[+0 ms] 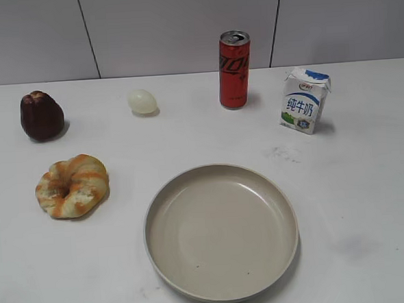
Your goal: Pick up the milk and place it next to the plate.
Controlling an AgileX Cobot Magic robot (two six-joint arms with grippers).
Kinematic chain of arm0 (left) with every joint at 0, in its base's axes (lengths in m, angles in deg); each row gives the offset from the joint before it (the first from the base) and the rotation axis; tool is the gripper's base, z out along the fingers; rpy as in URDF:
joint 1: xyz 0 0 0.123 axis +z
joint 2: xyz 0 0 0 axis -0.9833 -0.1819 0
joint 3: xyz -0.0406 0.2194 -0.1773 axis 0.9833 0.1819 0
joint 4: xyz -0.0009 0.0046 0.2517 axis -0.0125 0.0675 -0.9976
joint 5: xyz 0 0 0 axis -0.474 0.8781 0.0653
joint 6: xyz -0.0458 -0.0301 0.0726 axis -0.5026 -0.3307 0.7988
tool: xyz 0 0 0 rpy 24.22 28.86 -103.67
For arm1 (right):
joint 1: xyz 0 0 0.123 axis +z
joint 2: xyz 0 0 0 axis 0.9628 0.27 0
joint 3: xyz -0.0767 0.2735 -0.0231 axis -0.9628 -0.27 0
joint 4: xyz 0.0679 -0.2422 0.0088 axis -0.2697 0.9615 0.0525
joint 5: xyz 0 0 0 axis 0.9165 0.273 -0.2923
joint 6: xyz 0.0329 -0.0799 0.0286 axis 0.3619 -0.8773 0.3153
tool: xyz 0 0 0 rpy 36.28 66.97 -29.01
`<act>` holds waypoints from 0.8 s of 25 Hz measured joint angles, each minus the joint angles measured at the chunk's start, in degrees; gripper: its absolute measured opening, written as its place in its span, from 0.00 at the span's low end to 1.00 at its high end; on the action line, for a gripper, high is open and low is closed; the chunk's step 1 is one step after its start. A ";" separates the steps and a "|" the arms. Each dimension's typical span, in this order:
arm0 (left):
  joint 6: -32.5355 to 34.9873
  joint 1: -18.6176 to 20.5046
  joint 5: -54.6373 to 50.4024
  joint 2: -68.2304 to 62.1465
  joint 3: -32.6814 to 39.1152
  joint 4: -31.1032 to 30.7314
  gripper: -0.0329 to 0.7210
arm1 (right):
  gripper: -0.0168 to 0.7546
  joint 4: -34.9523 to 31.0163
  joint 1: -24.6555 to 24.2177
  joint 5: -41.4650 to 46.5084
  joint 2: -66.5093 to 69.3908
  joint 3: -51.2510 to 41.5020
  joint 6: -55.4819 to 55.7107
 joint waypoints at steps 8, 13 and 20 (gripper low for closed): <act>0.00 0.00 0.00 0.00 0.00 0.00 0.32 | 0.77 0.00 0.00 -0.08 0.00 0.00 -0.03; 0.00 0.00 0.00 0.00 0.00 0.00 0.32 | 0.77 0.00 0.00 -0.08 0.00 0.00 -0.03; 0.00 0.00 0.00 0.00 0.00 0.00 0.32 | 0.77 0.05 0.00 -0.19 0.00 0.00 -0.95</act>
